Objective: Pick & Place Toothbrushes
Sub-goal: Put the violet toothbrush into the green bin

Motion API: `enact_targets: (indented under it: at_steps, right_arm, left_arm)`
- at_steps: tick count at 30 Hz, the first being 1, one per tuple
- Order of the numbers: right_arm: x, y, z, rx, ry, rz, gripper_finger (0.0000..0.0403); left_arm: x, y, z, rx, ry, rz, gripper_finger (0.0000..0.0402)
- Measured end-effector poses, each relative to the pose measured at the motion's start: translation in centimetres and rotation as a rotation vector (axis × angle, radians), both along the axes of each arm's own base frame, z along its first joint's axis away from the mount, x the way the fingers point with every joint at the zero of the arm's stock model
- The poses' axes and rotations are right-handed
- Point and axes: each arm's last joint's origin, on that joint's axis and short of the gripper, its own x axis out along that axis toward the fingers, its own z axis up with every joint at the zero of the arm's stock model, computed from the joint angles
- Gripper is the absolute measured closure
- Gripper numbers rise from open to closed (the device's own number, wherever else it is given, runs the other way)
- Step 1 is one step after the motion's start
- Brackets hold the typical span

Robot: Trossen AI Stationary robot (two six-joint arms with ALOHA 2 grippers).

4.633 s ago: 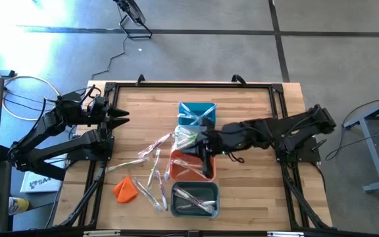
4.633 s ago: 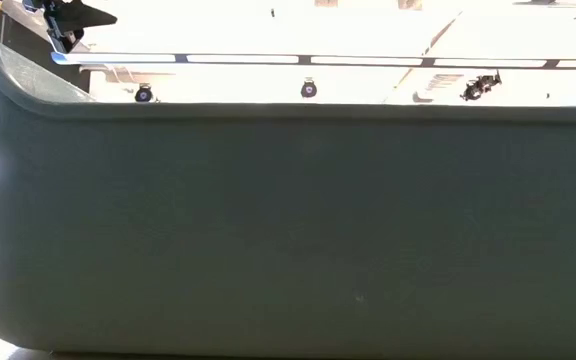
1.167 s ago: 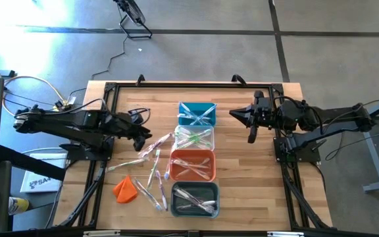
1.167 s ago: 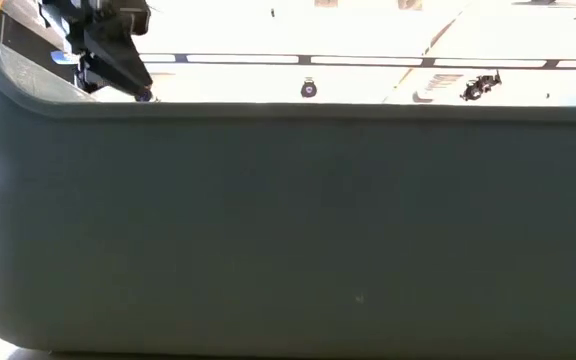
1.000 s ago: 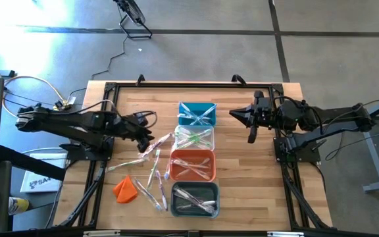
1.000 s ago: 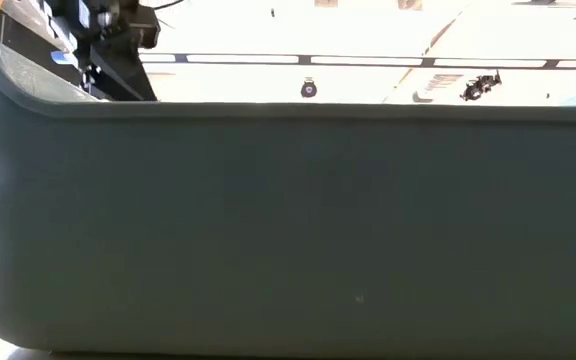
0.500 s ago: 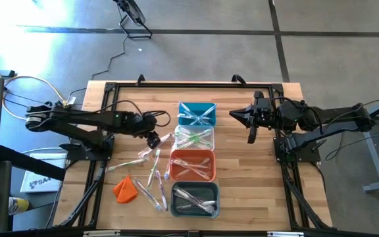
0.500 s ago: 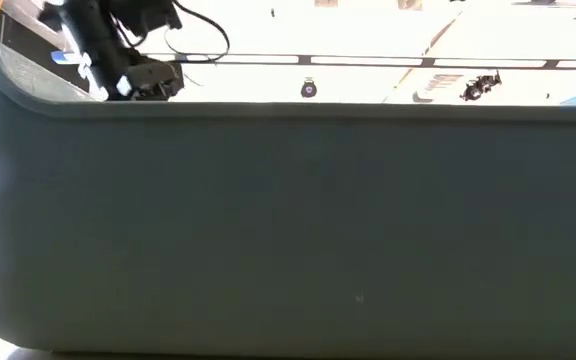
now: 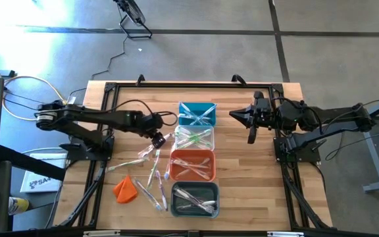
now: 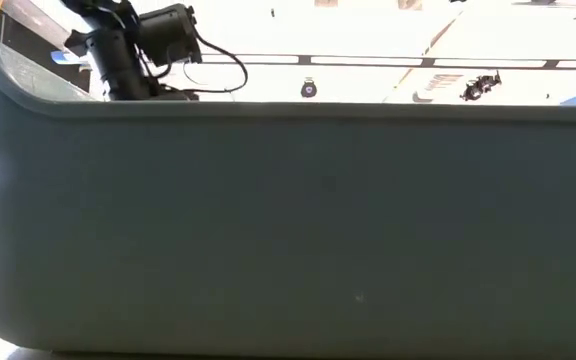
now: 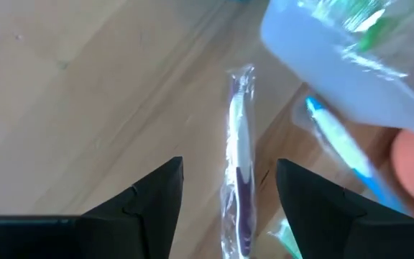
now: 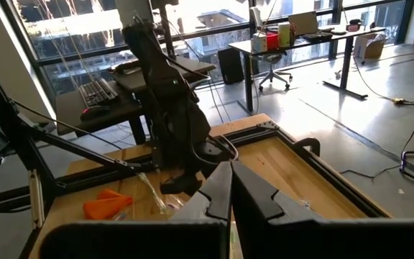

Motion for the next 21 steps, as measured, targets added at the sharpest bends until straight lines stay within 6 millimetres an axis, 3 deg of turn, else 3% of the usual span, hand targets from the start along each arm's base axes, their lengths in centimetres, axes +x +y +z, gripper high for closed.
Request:
enact_targets:
  at_steps: [10, 21]
  right_arm:
    - [0.0, 0.0, 0.0, 0.0, 0.0, 0.0, 0.0401]
    - [0.0, 0.0, -0.1, -0.001, 0.006, -0.001, 0.0401]
  left_arm:
    - [1.2, 0.2, -2.5, -0.003, 0.09, -0.019, 0.0184]
    - [2.1, 0.2, -3.2, -0.02, 0.057, -0.03, 0.0184]
